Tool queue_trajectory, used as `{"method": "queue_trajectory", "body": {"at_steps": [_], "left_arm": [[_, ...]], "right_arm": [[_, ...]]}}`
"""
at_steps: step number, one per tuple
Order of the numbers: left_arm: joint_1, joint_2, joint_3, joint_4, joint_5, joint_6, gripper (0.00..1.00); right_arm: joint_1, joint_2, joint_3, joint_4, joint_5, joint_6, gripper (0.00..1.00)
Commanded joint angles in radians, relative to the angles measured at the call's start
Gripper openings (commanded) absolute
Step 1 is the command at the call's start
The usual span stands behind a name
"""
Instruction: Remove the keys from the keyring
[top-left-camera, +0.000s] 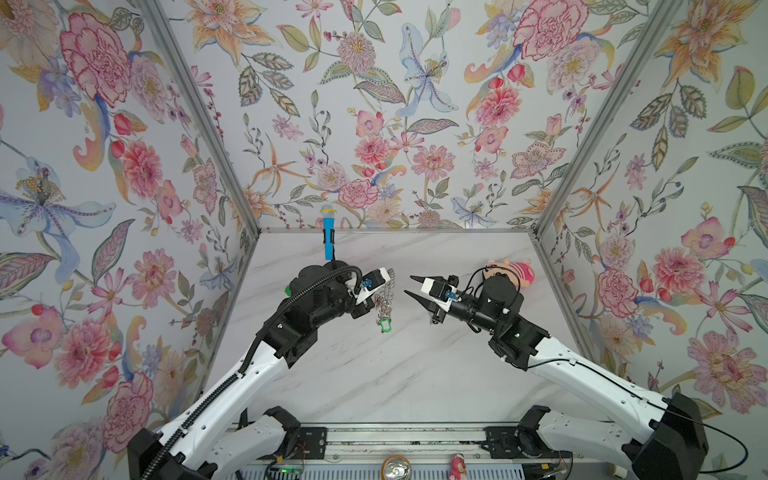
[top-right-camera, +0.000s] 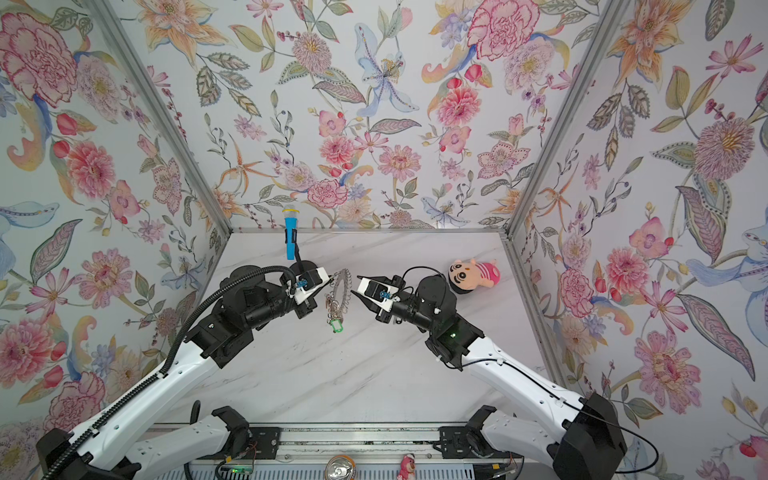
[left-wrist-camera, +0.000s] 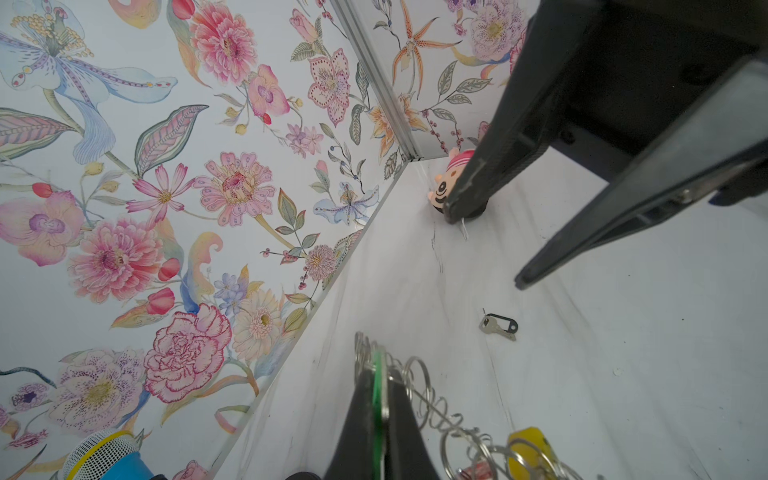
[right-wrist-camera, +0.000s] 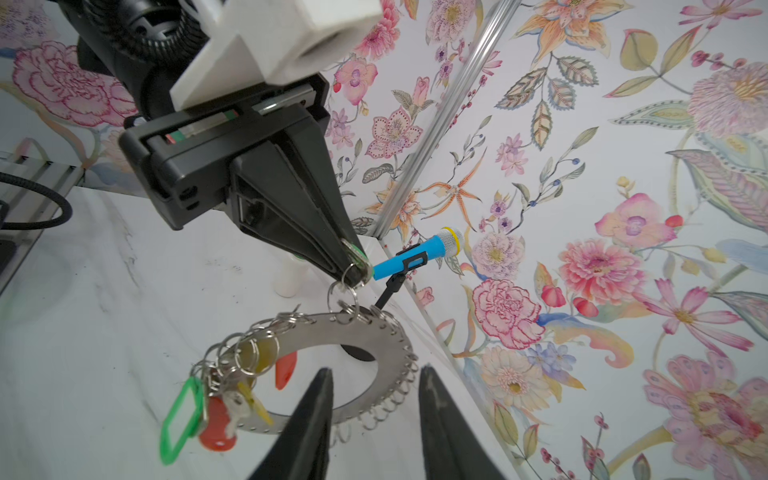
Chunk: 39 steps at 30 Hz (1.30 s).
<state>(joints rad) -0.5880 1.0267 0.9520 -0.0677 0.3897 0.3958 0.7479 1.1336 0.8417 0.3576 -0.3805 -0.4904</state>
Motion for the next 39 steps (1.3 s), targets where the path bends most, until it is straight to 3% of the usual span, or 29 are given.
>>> {"method": "queue_trajectory", "body": {"at_steps": [1,10,26,36,39], "left_arm": [[0.011,-0.027,0.037,0.035,0.036,0.024,0.0],[0.012,-0.049,0.016,0.053,0.061,0.049,0.0],[0.011,-0.049,0.025,0.045,0.087,0.066,0.0],[0.011,-0.053,0.03,0.035,0.053,0.072,0.0],[0.011,-0.06,0.029,0.033,0.026,0.08,0.0]], "right_arm": [[-0.007,0.026,0.039,0.04,-0.071,0.051,0.34],[-0.01,0.11,0.1,-0.008,-0.16,0.068,0.24],[-0.018,0.202,0.187,-0.067,-0.265,0.07,0.16],[-0.017,0.204,0.194,-0.087,-0.268,0.056,0.01],[-0.005,0.188,0.183,-0.098,-0.219,0.008,0.0]]}}
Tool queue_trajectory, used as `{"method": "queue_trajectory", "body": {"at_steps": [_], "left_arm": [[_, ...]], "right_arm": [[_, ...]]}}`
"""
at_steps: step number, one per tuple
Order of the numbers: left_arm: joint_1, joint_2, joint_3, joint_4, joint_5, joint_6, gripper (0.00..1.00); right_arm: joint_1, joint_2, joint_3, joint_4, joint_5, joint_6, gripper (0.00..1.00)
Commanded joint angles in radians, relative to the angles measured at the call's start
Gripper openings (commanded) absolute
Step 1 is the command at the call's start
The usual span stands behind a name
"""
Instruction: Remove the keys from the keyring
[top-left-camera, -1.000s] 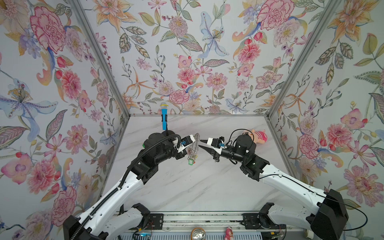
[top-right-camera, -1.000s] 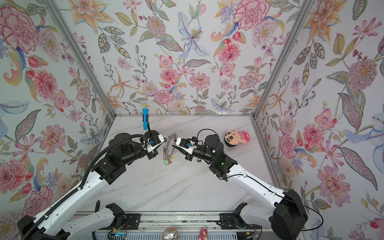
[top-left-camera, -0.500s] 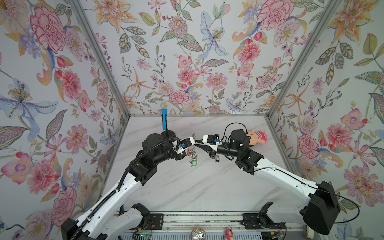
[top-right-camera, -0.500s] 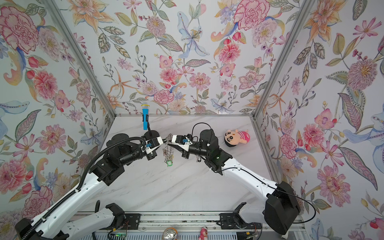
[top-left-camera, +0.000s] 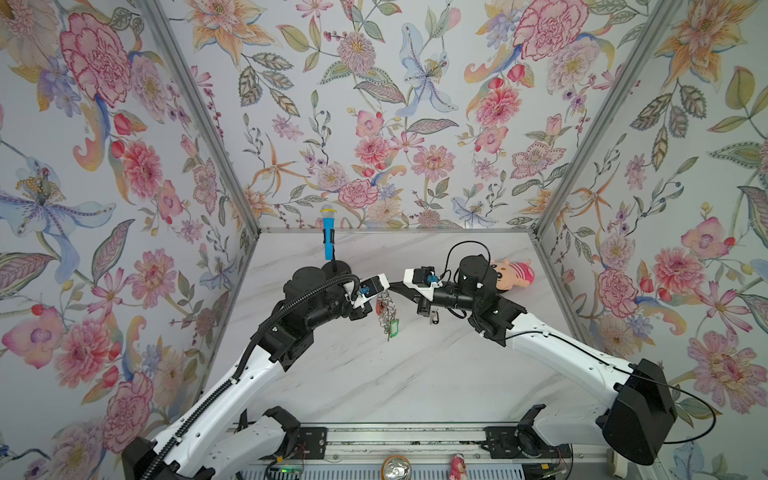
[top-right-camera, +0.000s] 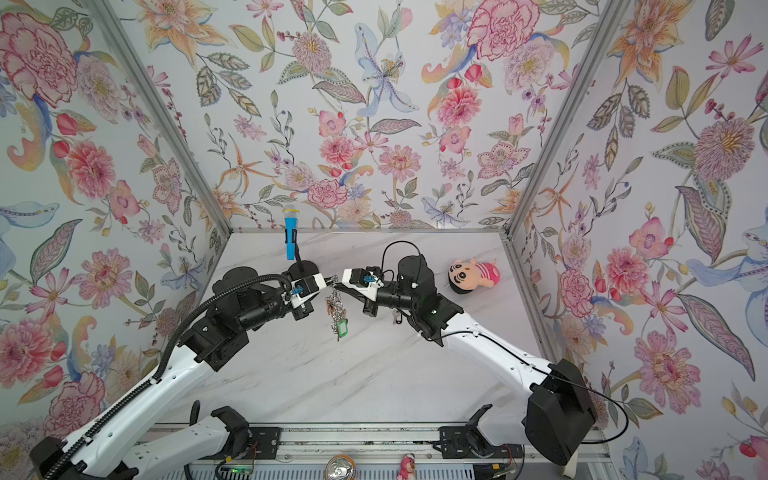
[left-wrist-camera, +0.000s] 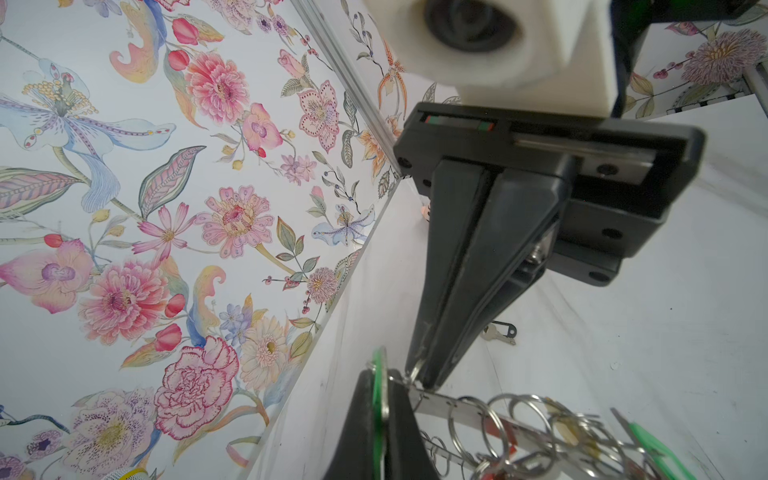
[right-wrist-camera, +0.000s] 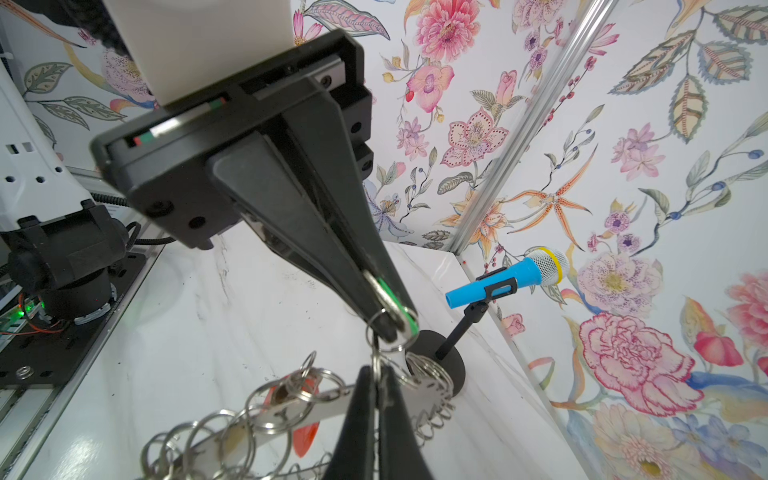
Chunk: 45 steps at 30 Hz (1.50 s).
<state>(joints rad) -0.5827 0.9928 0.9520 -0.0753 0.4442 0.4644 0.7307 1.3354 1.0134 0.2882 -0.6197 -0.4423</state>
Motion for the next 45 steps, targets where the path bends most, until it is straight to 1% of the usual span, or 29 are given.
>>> {"method": "queue_trajectory", "body": {"at_steps": [1,5,8,11,13,17,24,31,34,40,45], "left_arm": [[0.006,-0.03,0.027,0.042,-0.037,0.014,0.0],[0.006,-0.048,0.008,0.064,-0.058,0.027,0.0],[0.006,-0.077,-0.034,0.117,-0.063,0.046,0.0],[0.006,-0.112,-0.076,0.18,-0.065,0.045,0.0],[0.007,-0.126,-0.09,0.197,-0.067,0.046,0.0],[0.006,-0.128,-0.097,0.182,-0.071,0.045,0.0],[0.006,-0.131,-0.111,0.183,-0.093,0.029,0.0],[0.011,-0.114,-0.119,0.189,-0.085,-0.006,0.0],[0.015,-0.104,-0.12,0.19,-0.082,-0.021,0.0],[0.017,-0.099,-0.145,0.213,-0.093,-0.056,0.0],[0.016,-0.099,-0.161,0.225,-0.095,-0.077,0.0]], "right_arm": [[0.019,-0.024,0.002,-0.024,0.044,-0.063,0.0],[0.048,-0.056,-0.031,0.005,0.146,-0.148,0.0],[0.079,-0.066,-0.05,0.016,0.216,-0.214,0.0],[0.103,-0.076,-0.079,0.062,0.27,-0.247,0.0],[0.111,-0.078,-0.089,0.084,0.282,-0.249,0.0],[0.111,-0.08,-0.096,0.123,0.271,-0.207,0.0],[0.088,-0.086,-0.12,0.217,0.183,-0.071,0.0],[0.088,-0.095,-0.138,0.298,0.151,0.016,0.0],[0.093,-0.106,-0.15,0.33,0.173,0.024,0.0],[0.111,-0.119,-0.174,0.413,0.259,0.037,0.0],[0.128,-0.119,-0.182,0.45,0.312,0.018,0.0]]}}
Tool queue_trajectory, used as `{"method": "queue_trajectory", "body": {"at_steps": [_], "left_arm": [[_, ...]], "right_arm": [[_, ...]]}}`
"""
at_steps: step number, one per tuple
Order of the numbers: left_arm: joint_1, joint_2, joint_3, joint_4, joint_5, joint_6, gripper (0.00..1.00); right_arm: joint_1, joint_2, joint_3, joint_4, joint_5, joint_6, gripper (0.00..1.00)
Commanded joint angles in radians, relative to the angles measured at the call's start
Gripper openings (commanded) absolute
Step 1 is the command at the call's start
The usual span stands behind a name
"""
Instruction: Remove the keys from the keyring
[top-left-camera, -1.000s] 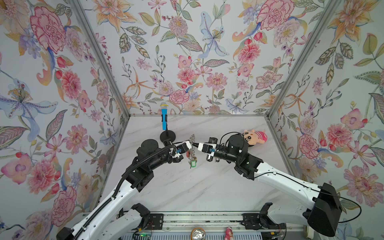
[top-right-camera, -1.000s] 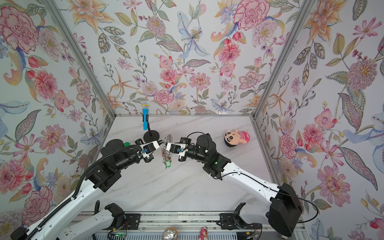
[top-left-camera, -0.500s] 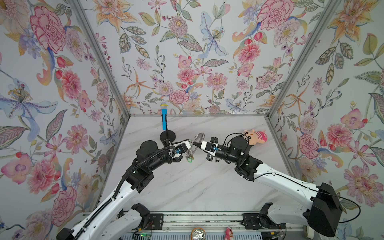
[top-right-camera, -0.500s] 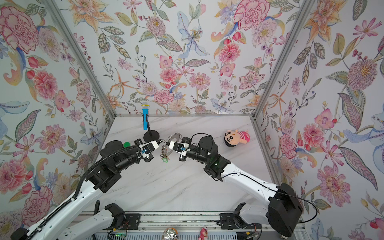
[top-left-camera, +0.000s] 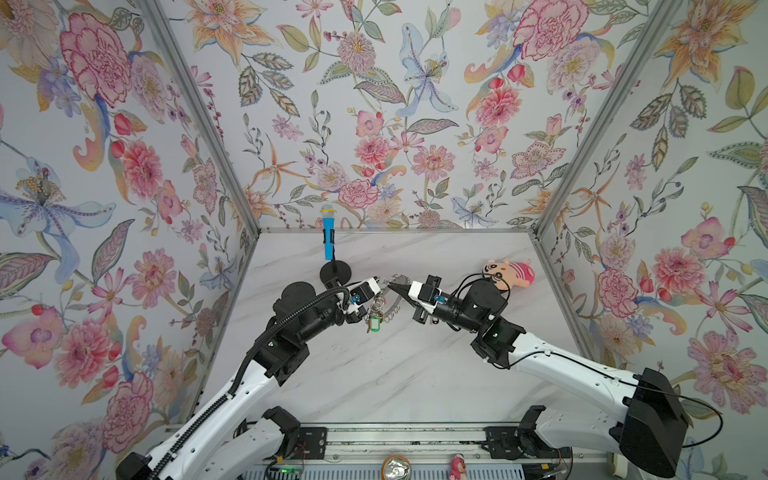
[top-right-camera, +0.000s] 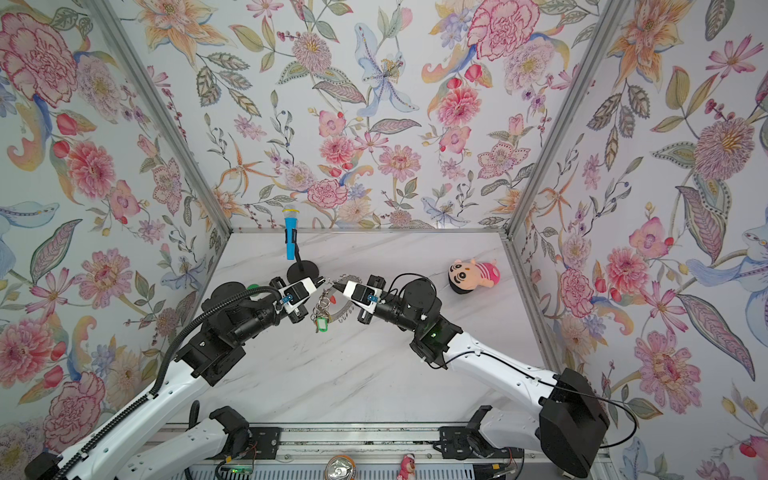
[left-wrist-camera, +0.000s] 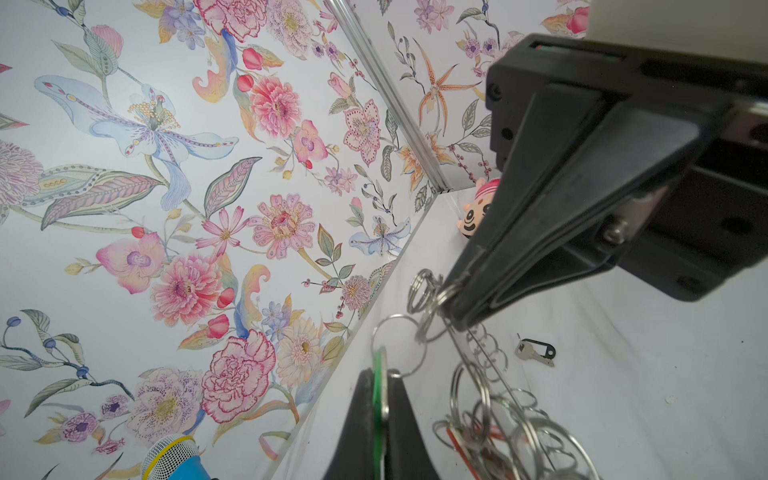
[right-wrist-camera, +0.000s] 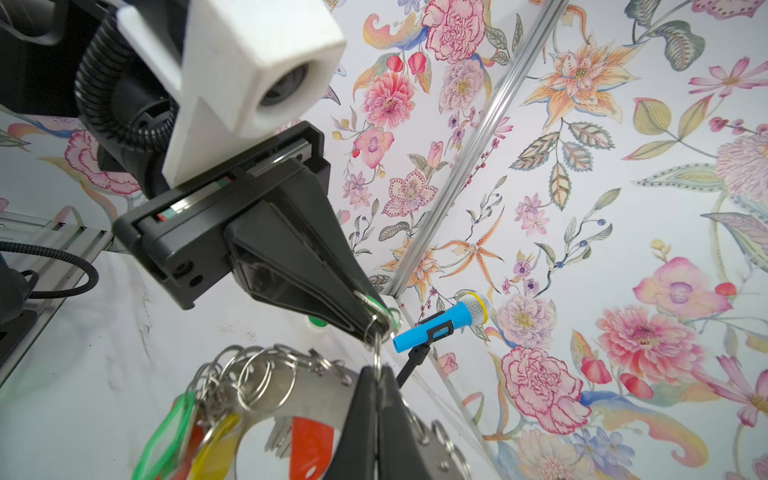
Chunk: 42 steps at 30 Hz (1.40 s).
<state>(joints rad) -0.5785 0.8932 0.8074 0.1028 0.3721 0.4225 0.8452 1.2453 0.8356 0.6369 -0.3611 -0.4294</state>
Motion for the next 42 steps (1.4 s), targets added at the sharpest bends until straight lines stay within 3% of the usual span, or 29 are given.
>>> {"method": "queue_trajectory", "body": {"at_steps": [1,21,30,42], "left_arm": [[0.012,0.001,-0.019,0.049,-0.02,-0.039,0.0],[0.012,0.02,-0.06,0.066,0.029,-0.097,0.0],[0.012,-0.043,-0.062,0.055,-0.014,-0.097,0.0],[0.012,-0.077,-0.083,0.08,-0.003,-0.128,0.0]], "right_arm": [[0.021,-0.028,-0.004,0.105,0.073,-0.008,0.0],[0.102,-0.013,-0.022,0.25,0.239,-0.121,0.0],[0.116,-0.009,-0.025,0.241,0.395,-0.191,0.0],[0.119,0.002,-0.021,0.276,0.521,-0.163,0.0]]}}
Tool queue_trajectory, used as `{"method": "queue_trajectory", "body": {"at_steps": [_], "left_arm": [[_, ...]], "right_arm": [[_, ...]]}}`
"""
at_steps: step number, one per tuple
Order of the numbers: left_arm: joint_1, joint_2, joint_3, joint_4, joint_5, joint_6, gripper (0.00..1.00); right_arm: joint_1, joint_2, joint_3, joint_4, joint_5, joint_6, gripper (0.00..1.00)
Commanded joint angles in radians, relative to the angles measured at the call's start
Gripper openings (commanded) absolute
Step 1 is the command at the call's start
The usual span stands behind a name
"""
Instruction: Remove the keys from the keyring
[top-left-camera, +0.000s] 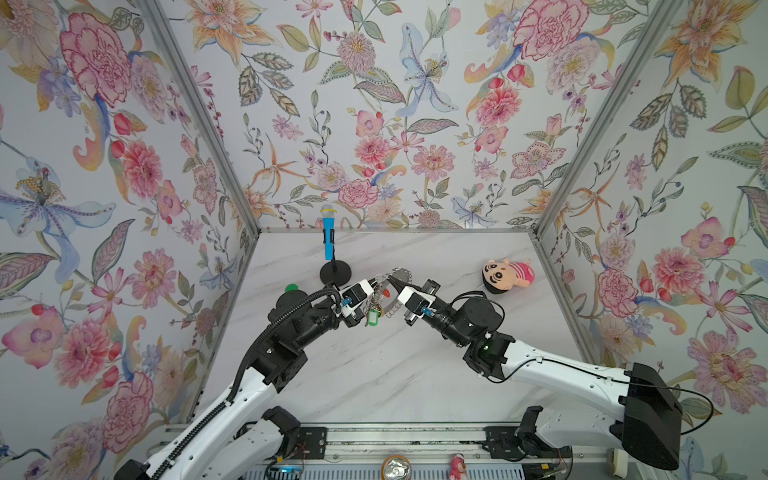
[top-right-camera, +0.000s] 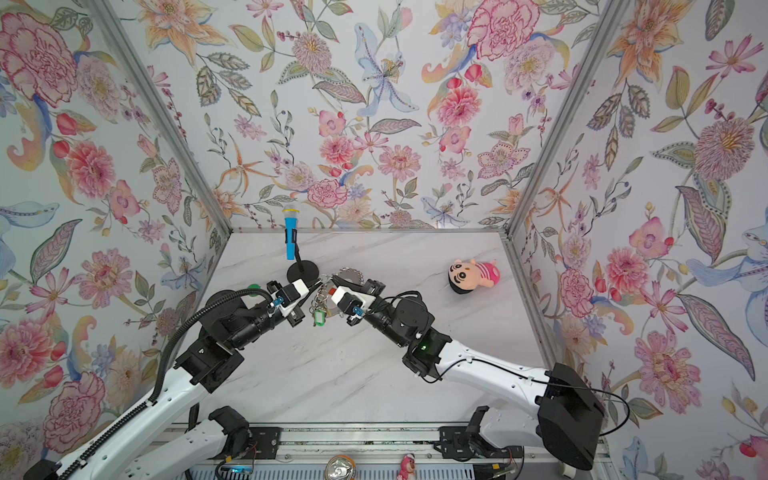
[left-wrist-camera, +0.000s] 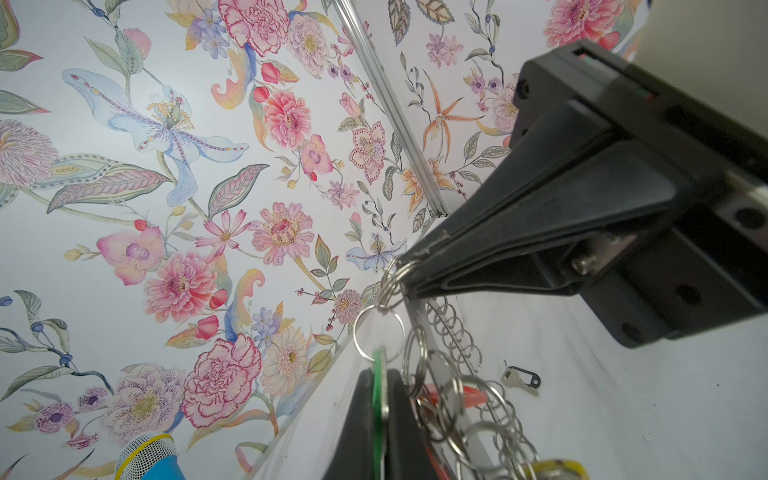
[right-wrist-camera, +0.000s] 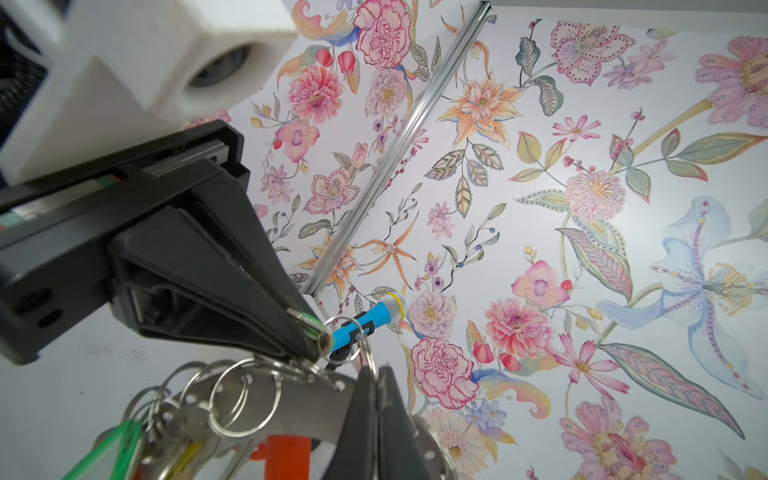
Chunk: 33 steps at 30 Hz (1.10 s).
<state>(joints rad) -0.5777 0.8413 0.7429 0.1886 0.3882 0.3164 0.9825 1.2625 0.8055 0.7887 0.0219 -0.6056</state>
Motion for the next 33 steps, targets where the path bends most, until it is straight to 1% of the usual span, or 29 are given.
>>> {"method": "queue_trajectory", "body": {"at_steps": [1,15,21,33], "left_arm": [[0.012,-0.026,-0.016,-0.003,-0.018,-0.023,0.0],[0.011,-0.058,-0.002,0.004,0.004,-0.047,0.0],[0.011,-0.08,-0.003,0.013,0.017,-0.06,0.0],[0.01,-0.069,0.042,0.011,0.063,-0.061,0.0]], "right_arm": [[-0.019,-0.015,0.01,0.125,0.147,0.013,0.0],[-0.018,0.005,0.039,0.092,0.267,0.046,0.0],[-0.031,0.014,0.051,0.057,0.314,0.1,0.0],[-0.042,0.052,0.094,-0.051,0.347,0.142,0.0]]}}
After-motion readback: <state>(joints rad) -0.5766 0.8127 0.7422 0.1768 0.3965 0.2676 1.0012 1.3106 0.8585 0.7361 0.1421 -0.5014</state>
